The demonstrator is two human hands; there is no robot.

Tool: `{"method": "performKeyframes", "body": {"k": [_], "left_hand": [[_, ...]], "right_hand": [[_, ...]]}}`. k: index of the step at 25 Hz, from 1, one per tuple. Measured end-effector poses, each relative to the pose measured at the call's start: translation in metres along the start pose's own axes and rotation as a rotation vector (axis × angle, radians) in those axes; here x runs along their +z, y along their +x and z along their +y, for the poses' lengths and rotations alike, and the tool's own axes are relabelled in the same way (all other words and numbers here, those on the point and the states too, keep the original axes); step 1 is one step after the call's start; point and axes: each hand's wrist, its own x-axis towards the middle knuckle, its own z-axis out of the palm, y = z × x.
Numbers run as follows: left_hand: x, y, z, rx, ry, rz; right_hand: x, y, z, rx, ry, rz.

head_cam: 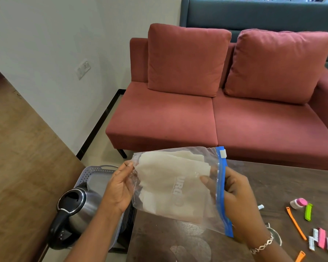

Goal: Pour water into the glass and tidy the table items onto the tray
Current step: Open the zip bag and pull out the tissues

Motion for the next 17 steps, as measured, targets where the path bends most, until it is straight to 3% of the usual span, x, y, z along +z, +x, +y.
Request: {"method": "performKeyframes", "body": {"k": [10, 17], "left_hand": [[-0.004, 0.0, -0.01, -0.036, 0.0, 0.0], [-0.005, 0.003, -0.015, -0.019, -0.133, -0.002]], "right_hand": [[-0.004, -0.007, -0.008, -0.149, -0.155, 0.124], [-0.012, -0.009, -0.011, -0.348, -0.154, 0.323]]}}
